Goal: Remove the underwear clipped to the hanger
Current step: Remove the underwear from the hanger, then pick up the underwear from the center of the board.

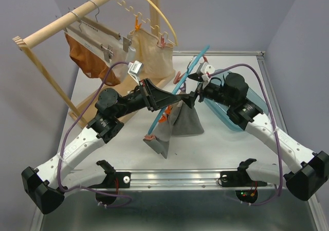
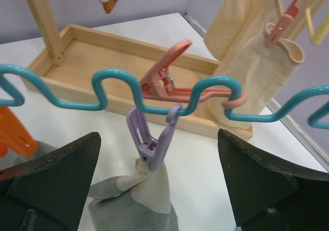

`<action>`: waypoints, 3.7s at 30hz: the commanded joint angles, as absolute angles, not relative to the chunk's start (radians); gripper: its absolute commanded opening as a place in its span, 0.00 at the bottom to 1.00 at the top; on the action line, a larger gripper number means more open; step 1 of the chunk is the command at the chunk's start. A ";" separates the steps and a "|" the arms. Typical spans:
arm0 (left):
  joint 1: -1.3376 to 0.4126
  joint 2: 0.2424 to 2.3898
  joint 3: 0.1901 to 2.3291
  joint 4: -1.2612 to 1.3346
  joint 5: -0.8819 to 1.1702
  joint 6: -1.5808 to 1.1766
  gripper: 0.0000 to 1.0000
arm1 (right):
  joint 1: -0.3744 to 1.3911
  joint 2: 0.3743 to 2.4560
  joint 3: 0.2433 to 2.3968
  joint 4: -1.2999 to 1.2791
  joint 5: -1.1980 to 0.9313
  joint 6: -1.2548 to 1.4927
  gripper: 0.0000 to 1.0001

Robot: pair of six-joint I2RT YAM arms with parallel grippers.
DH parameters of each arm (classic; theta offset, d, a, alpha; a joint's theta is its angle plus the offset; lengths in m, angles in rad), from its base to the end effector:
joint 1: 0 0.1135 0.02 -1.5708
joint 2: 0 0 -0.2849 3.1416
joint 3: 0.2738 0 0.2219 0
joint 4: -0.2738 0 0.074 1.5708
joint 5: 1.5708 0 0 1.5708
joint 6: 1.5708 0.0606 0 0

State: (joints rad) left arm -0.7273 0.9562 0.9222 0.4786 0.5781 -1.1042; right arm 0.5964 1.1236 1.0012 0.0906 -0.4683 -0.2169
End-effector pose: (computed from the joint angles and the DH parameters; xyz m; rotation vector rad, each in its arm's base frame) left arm 0.1153 -0.1470 0.4526 0.3610 1.4033 -1.8842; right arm 0.1867 0.1598 0.3998 -0.9711 1.3216 0.6663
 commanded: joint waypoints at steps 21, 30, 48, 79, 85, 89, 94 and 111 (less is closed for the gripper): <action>-0.735 0.959 0.888 0.776 0.485 -1.238 0.00 | 0.621 1.190 1.117 0.248 -0.357 -0.141 0.87; -0.735 0.965 0.885 0.798 0.477 -1.253 0.00 | 0.621 1.190 1.108 0.258 -0.347 -0.135 0.55; -0.733 0.942 0.841 0.807 0.445 -1.204 0.00 | 0.606 1.034 0.982 0.192 -0.457 -0.230 1.00; -0.729 0.753 0.799 0.555 0.434 -0.994 0.00 | 0.643 1.173 0.658 -0.296 -0.612 -0.791 1.00; -0.727 0.704 0.775 0.528 0.434 -0.977 0.00 | 0.756 1.302 0.669 -0.207 -0.451 -0.793 1.00; -0.727 0.675 0.764 0.508 0.433 -0.969 0.00 | 0.785 1.380 0.709 -0.181 -0.431 -0.792 1.00; -0.727 0.638 0.762 0.469 0.431 -0.956 0.00 | 0.804 1.465 0.750 -0.143 -0.410 -0.766 0.96; -0.727 0.558 0.736 0.408 0.414 -0.914 0.00 | 0.813 1.562 0.798 -0.132 -0.397 -0.689 0.22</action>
State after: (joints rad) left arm -0.7269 0.5995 0.7311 0.3229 0.4175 -0.9531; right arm 0.8066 1.5787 0.7719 -0.1452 -0.4156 -0.6842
